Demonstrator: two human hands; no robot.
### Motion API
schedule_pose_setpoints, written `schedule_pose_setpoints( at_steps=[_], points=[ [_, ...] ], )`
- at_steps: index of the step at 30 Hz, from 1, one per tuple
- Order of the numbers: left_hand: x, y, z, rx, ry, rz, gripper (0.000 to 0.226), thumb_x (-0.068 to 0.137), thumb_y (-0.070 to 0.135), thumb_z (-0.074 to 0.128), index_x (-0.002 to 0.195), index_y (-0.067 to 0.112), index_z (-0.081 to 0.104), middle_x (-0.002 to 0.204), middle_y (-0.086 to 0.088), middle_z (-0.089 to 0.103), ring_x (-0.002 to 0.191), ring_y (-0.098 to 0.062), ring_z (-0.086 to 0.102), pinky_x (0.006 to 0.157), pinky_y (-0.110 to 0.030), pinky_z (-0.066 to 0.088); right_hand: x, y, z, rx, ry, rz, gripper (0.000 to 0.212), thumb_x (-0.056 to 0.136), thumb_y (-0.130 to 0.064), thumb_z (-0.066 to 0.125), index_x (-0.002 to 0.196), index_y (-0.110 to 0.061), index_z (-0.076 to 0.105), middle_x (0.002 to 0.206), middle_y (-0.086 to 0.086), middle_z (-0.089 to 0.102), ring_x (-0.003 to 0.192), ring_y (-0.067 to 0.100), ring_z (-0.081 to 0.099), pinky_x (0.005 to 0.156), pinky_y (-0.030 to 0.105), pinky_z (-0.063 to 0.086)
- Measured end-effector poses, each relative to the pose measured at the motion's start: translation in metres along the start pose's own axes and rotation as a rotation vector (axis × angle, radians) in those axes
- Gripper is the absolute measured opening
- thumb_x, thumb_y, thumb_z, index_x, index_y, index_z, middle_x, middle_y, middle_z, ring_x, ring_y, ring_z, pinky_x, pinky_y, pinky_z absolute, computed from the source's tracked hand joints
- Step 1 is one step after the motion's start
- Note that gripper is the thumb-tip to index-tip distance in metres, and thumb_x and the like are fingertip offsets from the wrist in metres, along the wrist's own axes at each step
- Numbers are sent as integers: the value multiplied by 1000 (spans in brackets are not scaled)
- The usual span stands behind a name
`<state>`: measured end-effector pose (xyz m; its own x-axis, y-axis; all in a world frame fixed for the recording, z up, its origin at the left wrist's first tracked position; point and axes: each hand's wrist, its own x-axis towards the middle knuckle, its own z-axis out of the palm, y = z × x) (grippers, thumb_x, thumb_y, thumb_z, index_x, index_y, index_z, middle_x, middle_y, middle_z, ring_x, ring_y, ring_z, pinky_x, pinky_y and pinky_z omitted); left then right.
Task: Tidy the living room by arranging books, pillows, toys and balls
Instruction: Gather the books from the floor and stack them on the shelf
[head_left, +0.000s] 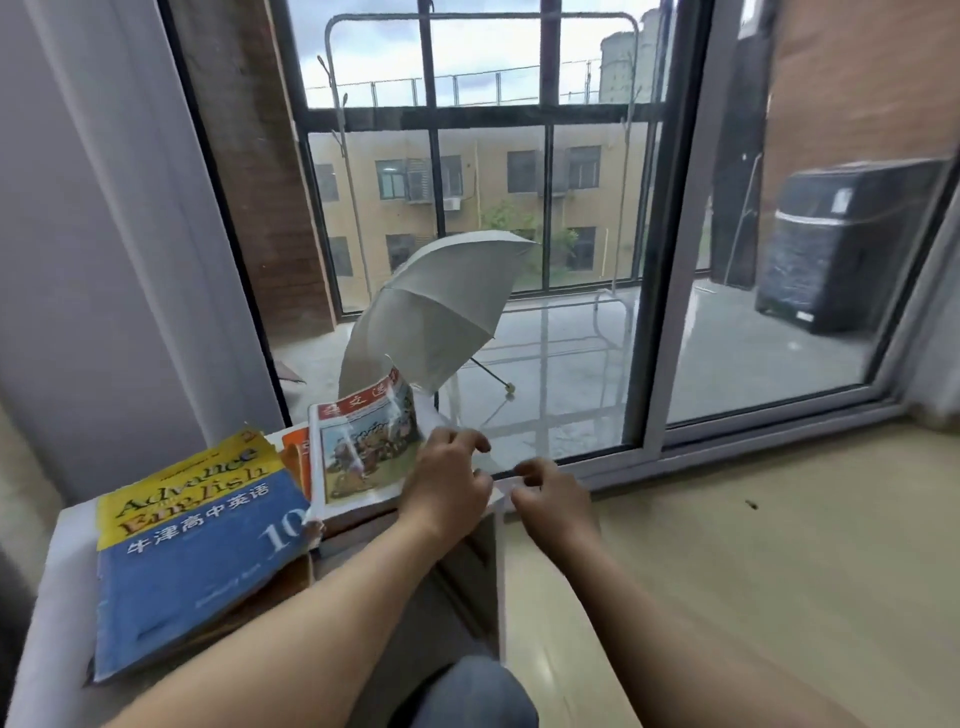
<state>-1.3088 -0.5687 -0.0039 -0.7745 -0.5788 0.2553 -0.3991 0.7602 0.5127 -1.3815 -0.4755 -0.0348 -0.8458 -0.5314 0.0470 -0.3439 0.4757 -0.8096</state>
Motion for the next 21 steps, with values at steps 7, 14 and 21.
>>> schedule_pose_setpoints(
  at_steps=[7, 14, 21],
  points=[
    [-15, 115, 88, -201, -313, 120, 28, 90, 16, 52, 117, 15, 58, 123, -8, 51, 102, -22, 55, 76, -22, 43, -36, 90, -105, 36, 209, 272, 33, 90, -19, 51, 122, -16, 57, 123, 4, 61, 112, 23, 55, 83, 25, 40],
    [-54, 206, 171, -325, -609, 87, 28, 90, 10, 46, 114, 13, 59, 100, -5, 58, 82, -17, 52, 56, -20, 39, -92, 189, -186, 97, 379, 541, 25, 88, -17, 51, 111, -15, 62, 113, 6, 63, 100, 23, 55, 81, 27, 42],
    [-106, 267, 325, -267, -971, 109, 26, 88, -1, 44, 110, 2, 59, 88, -11, 58, 76, -22, 50, 56, -22, 35, -158, 331, -211, 184, 496, 886, 24, 90, -17, 49, 110, -15, 62, 108, 4, 61, 98, 22, 54, 75, 24, 39]
  ],
)
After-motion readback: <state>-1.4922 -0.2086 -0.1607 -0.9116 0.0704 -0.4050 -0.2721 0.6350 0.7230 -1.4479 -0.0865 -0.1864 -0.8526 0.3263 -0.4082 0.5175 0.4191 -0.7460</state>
